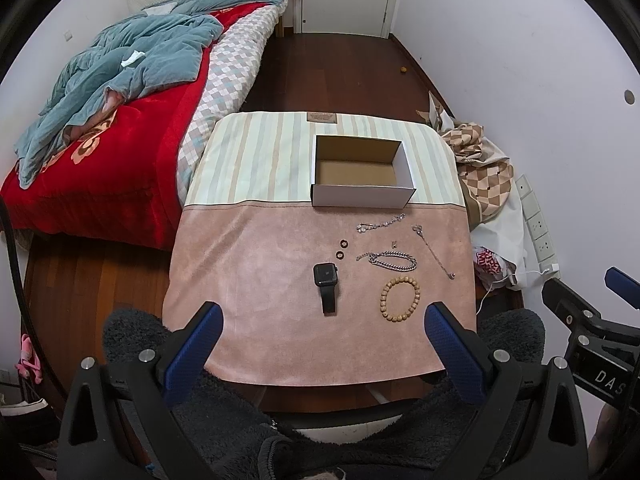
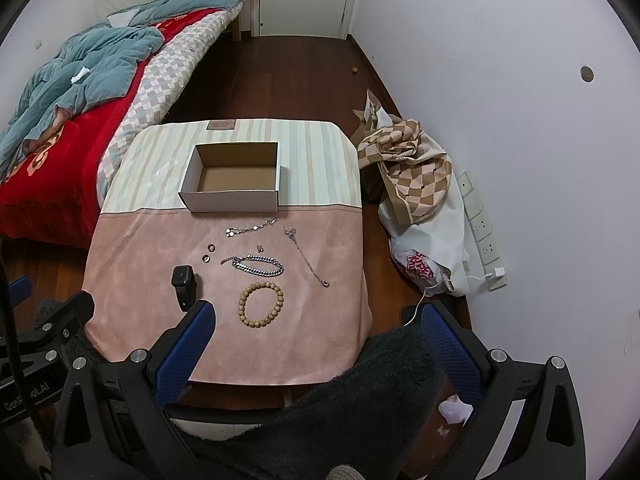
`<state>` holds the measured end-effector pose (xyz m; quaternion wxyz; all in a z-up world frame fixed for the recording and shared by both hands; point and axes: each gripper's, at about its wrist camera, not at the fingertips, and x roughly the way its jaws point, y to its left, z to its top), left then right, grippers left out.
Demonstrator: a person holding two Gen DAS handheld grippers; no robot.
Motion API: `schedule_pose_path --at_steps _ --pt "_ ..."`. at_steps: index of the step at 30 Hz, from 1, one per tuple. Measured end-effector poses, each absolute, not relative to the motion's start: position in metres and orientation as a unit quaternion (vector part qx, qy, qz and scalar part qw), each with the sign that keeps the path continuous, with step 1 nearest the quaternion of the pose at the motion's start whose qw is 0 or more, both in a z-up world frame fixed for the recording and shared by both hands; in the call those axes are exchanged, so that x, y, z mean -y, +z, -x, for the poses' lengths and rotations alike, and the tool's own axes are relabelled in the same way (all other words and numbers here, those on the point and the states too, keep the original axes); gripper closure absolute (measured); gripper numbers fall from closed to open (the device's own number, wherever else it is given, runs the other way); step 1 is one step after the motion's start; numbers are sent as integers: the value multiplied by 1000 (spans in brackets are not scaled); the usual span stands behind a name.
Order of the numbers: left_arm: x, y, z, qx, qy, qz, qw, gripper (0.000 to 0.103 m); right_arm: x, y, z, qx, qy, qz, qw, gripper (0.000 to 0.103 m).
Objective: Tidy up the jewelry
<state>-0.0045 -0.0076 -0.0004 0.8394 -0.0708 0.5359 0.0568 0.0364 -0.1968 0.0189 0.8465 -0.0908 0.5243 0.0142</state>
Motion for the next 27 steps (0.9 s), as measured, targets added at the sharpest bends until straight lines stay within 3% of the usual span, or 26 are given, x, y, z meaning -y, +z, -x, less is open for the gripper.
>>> schedule_pose_path --at_steps 15,27 --pt "7 -17 -19 -522 83 56 847 0 196 5 -48 -519 5 80 851 0" --pt "-10 -146 -80 -598 148 -3 788 0 201 -146 -128 -619 -8 76 781 1"
